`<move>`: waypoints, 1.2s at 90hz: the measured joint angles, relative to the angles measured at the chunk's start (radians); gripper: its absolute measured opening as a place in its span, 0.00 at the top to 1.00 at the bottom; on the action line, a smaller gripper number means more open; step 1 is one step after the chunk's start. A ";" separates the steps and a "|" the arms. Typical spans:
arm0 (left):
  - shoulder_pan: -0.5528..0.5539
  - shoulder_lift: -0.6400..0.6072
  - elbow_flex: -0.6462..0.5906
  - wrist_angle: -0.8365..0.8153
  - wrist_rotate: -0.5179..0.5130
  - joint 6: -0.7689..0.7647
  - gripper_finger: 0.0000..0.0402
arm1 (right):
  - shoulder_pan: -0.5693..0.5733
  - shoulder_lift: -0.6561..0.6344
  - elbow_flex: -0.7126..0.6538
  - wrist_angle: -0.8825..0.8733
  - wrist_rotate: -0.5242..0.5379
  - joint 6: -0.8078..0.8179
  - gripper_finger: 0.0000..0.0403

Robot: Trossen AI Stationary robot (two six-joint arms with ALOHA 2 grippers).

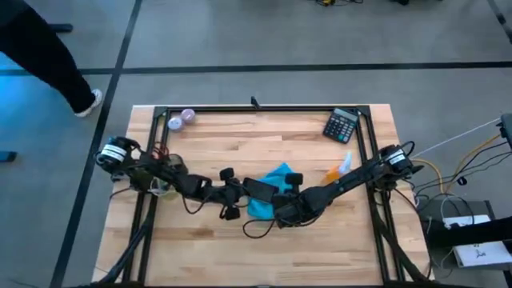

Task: Apply microfiber cloth
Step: Wipe the pink cellphone with the blue microfiber cloth

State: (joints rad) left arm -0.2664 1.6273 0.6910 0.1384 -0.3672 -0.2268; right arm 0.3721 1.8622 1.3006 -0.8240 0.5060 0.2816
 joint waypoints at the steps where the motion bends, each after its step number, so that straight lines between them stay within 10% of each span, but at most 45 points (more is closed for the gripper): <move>1: -0.001 -0.007 0.000 -0.008 0.001 0.000 1.00 | 0.000 0.000 0.000 0.000 0.000 -0.004 1.00; 40: -0.004 -0.093 0.001 -0.141 -0.168 -0.031 1.00 | -0.009 0.059 -0.001 0.109 0.080 -0.123 0.75; 74: 0.011 0.040 0.000 -0.135 -0.191 -0.101 1.00 | -0.079 0.070 0.029 0.104 -0.121 0.011 0.39; 108: 0.025 0.083 0.000 -0.071 -0.173 -0.092 1.00 | -0.077 0.109 0.017 0.127 0.040 -0.249 0.20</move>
State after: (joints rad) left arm -0.2417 1.7103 0.6912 0.0678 -0.5397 -0.3188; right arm 0.2955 1.9711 1.3175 -0.6970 0.5456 0.0321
